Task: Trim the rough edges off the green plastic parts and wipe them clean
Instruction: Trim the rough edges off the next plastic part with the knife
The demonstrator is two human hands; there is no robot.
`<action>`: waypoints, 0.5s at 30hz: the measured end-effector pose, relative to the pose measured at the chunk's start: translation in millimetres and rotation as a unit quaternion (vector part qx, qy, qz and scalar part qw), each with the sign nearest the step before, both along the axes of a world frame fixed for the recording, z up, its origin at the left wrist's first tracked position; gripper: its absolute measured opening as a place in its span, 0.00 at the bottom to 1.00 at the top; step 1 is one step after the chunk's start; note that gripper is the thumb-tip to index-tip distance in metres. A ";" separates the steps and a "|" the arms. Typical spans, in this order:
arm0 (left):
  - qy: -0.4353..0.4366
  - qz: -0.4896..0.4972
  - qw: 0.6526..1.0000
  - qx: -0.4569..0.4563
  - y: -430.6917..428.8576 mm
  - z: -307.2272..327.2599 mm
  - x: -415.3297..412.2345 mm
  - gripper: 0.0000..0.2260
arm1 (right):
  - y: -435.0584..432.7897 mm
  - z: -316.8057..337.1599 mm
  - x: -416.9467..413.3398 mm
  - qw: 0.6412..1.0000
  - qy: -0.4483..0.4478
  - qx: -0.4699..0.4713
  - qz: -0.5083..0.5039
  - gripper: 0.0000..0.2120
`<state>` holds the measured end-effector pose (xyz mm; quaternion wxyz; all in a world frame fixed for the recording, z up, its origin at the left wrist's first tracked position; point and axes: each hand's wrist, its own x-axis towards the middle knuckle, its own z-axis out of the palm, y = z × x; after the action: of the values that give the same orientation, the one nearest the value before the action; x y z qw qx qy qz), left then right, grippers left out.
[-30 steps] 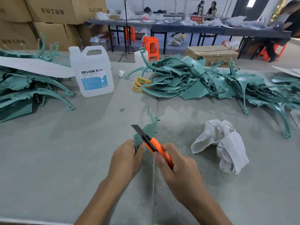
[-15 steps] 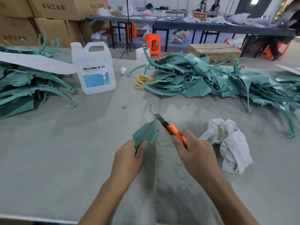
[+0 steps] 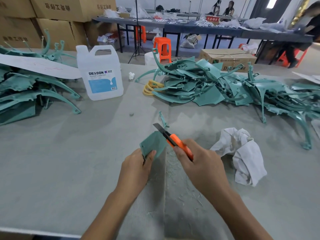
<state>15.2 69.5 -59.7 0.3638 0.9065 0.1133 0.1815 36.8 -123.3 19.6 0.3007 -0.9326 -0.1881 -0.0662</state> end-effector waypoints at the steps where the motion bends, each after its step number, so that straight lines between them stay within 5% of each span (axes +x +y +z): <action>1: 0.003 0.000 1.000 -0.003 -0.6 0.6 0.2 0.14 | 4.7 -0.4 -5.4 1.000 -0.015 0.019 0.009 0.14; 5: 0.029 0.000 1.000 0.002 -2.6 2.3 0.7 0.08 | 19.2 -4.2 -18.3 0.997 -0.044 -0.019 0.058 0.20; 15: 0.084 -0.002 0.995 -0.057 2.9 -6.3 -0.6 0.13 | -2.6 -24.1 15.5 0.997 0.008 0.065 -0.032 0.13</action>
<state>14.6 72.3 -65.9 0.4042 0.8968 0.1513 0.0975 52.2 -125.9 -4.6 0.3603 -0.9170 -0.1511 -0.0805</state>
